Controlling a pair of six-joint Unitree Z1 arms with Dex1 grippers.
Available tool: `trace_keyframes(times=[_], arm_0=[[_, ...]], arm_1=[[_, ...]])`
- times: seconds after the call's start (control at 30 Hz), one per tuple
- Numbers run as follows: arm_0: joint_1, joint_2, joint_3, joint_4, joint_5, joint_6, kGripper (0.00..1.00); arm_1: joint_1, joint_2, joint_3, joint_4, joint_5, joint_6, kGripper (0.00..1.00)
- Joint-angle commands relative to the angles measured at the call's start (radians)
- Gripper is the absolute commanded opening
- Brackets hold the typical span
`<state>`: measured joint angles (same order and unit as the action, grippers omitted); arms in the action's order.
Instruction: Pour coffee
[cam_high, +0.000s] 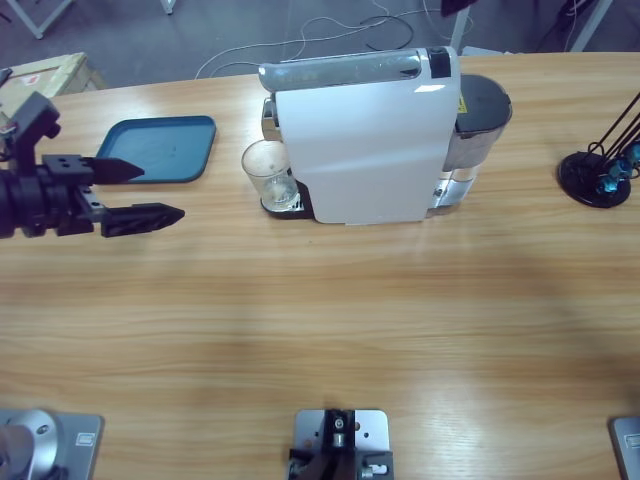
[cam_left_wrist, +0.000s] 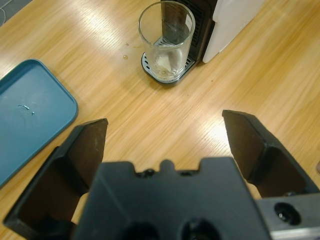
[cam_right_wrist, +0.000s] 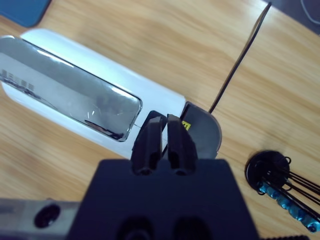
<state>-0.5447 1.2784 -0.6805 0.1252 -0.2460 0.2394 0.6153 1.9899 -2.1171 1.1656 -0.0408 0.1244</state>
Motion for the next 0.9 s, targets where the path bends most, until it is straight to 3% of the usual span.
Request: trace_keyframes(times=[0.03,0.57,0.9], arm_0=[[-0.01,0.056,-0.003,-0.026,0.013,-0.003,0.996],[-0.01,0.068,-0.002,-0.029,0.013,-0.002,0.996],[-0.01,0.072,-0.001,-0.033,0.014,-0.002,0.996]], arm_1=[[0.008,0.066,0.003,0.029,0.012,-0.014,0.0],[0.021,0.083,0.0,0.027,0.041,-0.017,0.0],[0.02,0.092,0.0,0.028,0.007,-0.017,0.0]])
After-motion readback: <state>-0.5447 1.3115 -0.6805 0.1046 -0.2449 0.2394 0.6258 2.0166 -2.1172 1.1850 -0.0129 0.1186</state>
